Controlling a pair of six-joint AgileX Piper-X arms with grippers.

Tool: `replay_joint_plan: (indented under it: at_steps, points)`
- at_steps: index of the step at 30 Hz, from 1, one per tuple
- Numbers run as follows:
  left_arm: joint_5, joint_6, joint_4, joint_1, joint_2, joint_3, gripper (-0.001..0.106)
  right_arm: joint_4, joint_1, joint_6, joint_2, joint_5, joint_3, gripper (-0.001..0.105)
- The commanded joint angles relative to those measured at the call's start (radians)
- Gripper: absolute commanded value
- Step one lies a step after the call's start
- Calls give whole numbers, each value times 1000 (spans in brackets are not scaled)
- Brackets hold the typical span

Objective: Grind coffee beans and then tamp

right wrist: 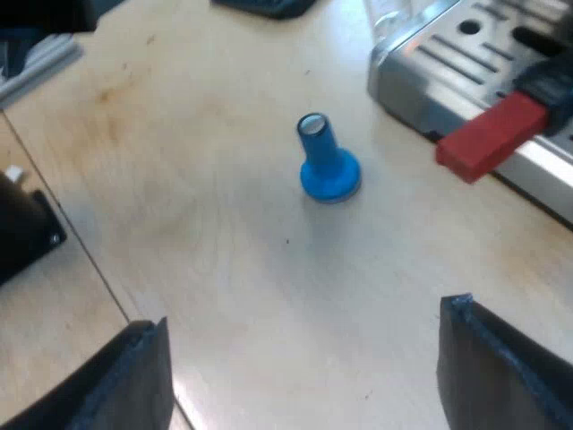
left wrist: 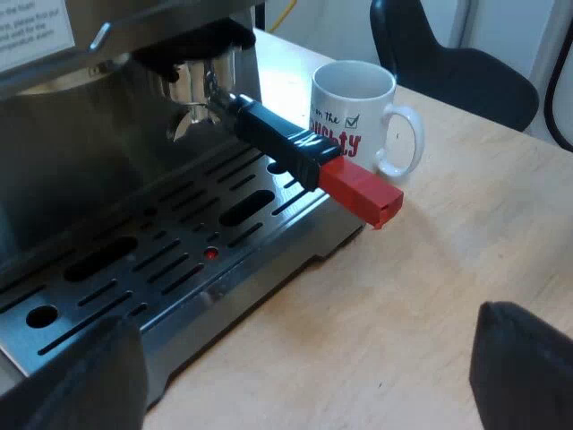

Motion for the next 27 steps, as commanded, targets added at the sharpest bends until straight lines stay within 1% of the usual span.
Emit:
replay_joint_plan:
  at_steps: [1, 3, 4, 5, 6, 8, 9, 10, 11, 12, 13, 14, 16, 19, 21, 23, 26, 27]
  points:
    - [7, 4, -18, -2, -2, 7, 86, -61, 158, -8, 65, 145, -13, 63]
    - [7, 4, -18, -2, -2, 7, 86, -86, 226, 0, 96, 235, -11, 56]
    - [7, 4, -18, -2, -2, 7, 86, -95, 247, 5, 102, 262, -10, 54]
    - [7, 4, -18, -2, -2, 7, 86, -115, 288, 35, 123, 304, -5, 47]
    - [7, 4, -18, -2, -2, 7, 86, -129, 320, 64, 144, 324, -1, 40]
    - [7, 4, -18, -2, -2, 7, 86, -164, 367, 109, 175, 362, 10, 30]
    - [7, 4, -18, -2, -2, 7, 86, -181, 390, 139, 191, 386, 18, 27]
    - [7, 4, -18, -2, -2, 7, 86, -197, 417, 190, 210, 426, 28, 25]
    - [7, 4, -18, -2, -2, 7, 86, -201, 429, 219, 219, 442, 33, 24]
    - [7, 4, -18, -2, -2, 7, 86, -213, 450, 272, 239, 492, 43, 24]
    - [7, 4, -18, -2, -2, 7, 86, -226, 468, 309, 258, 530, 52, 24]
    - [7, 4, -18, -2, -2, 7, 86, -234, 476, 318, 264, 546, 54, 24]
    - [7, 4, -18, -2, -2, 7, 86, -272, 495, 363, 297, 591, 73, 24]
    - [7, 4, -18, -2, -2, 7, 86, -365, 506, 427, 331, 612, 107, 24]
    - [7, 4, -18, -2, -2, 7, 86, -421, 506, 447, 350, 612, 130, 23]
    - [7, 4, -18, -2, -2, 7, 86, -474, 506, 447, 364, 622, 149, 20]
    - [7, 4, -18, -2, -2, 7, 86, -530, 506, 453, 384, 644, 170, 10]
    - [7, 4, -18, -2, -2, 7, 86, -553, 506, 461, 394, 668, 180, 3]
